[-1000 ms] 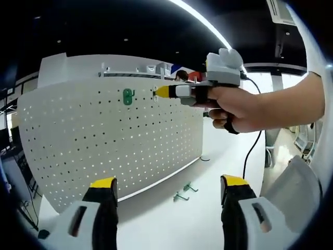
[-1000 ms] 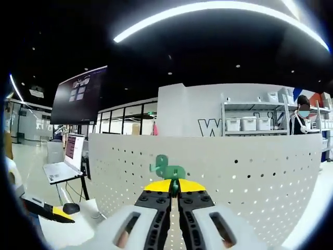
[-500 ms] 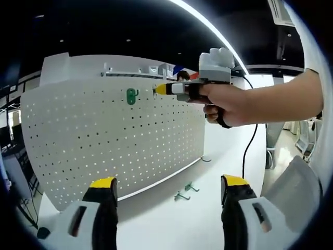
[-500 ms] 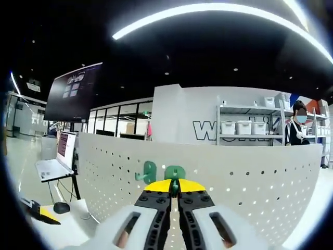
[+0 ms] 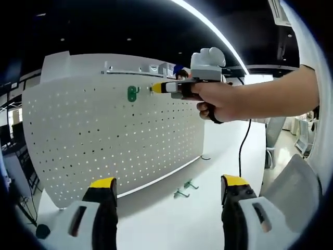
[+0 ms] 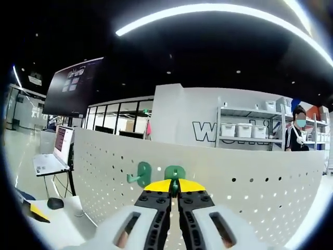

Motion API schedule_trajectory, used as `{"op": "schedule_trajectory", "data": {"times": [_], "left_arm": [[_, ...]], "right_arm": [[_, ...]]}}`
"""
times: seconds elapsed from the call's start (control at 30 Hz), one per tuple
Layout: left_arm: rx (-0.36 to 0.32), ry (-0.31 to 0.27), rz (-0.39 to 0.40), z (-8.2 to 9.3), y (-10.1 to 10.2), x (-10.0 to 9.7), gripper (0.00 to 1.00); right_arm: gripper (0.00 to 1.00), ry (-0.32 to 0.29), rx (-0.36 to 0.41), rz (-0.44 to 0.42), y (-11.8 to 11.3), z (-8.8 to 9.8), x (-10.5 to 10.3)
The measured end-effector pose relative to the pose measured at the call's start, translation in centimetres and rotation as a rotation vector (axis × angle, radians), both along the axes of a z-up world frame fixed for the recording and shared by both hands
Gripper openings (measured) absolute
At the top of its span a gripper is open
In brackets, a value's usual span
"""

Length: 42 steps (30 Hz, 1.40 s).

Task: Insert the hook assembly into the mounting plate slot until the hook locks in place.

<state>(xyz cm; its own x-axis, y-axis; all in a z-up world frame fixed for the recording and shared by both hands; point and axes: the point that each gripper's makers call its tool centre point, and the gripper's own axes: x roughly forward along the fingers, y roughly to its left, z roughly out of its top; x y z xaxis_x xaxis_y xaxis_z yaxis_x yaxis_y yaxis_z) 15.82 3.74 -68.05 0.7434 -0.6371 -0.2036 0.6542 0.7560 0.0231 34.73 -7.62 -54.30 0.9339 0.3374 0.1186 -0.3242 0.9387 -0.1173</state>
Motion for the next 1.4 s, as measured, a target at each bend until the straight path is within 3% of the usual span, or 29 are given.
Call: {"op": "schedule_trajectory", "data": {"times": [0.77, 1.07, 1.17, 1.4], "left_arm": [[0.022, 0.021, 0.017, -0.3, 1.0, 0.3, 0.81], [0.022, 0.02, 0.009, 0.0, 0.9, 0.1, 0.82], [0.035, 0.018, 0.017, -0.3, 1.4, 0.1, 0.83], [0.0, 0.033, 0.008, -0.4, 1.5, -0.1, 0.83]], "right_arm": [[0.01, 0.002, 0.01, -0.024, 0.3, -0.7, 1.4], [0.01, 0.025, 0.067, -0.144, 0.3, -0.7, 1.7], [0.02, 0.032, 0.047, -0.181, 0.5, -0.8, 1.7], [0.02, 0.036, 0.071, -0.2, 0.3, -0.9, 1.7]]}}
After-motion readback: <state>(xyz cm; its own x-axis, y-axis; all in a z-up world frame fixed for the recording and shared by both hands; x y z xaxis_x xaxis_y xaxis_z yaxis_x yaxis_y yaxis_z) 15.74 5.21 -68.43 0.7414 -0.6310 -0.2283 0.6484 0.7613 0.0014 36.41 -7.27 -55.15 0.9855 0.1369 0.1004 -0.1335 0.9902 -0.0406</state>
